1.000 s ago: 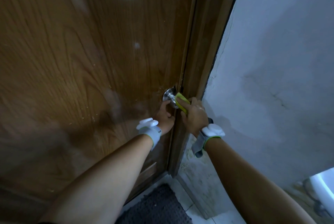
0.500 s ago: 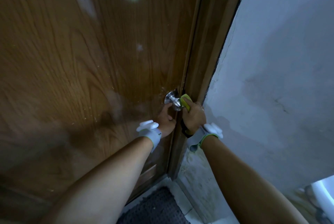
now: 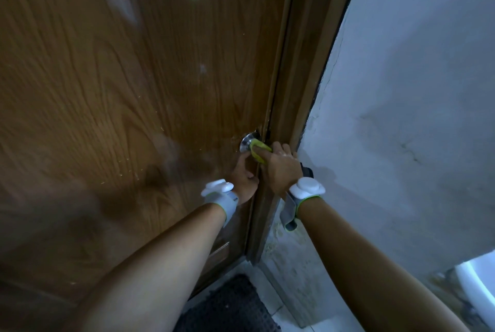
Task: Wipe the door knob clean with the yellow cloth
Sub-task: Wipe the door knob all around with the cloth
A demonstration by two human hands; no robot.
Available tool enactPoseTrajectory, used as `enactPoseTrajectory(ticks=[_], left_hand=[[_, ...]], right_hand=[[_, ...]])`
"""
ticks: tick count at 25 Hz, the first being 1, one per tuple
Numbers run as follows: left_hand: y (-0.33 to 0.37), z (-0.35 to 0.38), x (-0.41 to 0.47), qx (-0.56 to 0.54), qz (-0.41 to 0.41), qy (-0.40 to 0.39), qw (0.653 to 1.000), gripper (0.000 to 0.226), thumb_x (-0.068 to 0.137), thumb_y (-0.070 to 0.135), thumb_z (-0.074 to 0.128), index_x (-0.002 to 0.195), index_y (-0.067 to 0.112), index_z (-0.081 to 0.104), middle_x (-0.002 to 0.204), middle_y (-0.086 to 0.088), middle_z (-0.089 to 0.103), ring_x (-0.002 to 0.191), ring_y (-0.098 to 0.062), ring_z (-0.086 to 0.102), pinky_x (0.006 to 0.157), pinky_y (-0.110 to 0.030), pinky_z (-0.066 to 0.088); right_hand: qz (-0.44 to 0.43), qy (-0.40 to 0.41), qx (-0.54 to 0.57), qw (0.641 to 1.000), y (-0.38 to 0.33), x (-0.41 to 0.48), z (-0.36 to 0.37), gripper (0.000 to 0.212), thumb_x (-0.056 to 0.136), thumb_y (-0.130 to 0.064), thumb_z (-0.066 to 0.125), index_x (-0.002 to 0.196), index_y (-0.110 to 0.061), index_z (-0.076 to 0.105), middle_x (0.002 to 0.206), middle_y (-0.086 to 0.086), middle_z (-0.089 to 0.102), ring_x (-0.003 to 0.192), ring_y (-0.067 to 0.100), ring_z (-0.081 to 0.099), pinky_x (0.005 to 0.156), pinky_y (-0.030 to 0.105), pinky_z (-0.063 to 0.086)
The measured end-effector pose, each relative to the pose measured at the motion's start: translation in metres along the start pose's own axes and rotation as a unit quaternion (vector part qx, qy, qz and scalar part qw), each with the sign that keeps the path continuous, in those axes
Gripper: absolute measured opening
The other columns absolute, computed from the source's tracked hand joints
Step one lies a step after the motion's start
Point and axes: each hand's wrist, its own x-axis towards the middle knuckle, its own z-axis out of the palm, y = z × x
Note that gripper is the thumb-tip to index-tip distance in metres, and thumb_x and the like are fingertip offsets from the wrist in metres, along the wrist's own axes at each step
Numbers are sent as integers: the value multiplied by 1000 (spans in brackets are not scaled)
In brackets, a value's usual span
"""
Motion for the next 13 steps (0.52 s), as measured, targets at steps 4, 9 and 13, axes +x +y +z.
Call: enactPoseTrajectory(ticks=[4,9,13], left_hand=[[-3,-1,0,-11,1,7,1000,68,81,-5,55,139,28,39,75,-2,53,76,-19,56,73,-27,43],[2,-6,-2,-1,3,1,1000,64,83,-6,53,138,25,40,83,-7,55,70,-13,52,56,-12,35],[4,-6,-3,18,-11,19,1000,55,84,-2,55,134,19,44,84,-4,55,71,-12,51,56,-12,35]], right_hand=[[150,27,139,978,-4,3,10,45,89,-29,54,134,-32,55,114,17,61,104,39,57,81,39,47],[306,28,345,887,-2,18,13,34,96,-32,52,128,-27,63,125,11,66,115,34,59,92,32,45],[76,4,92,993,3,8,12,46,90,-32,44,134,-30,55,111,19,57,101,42,53,80,46,49]])
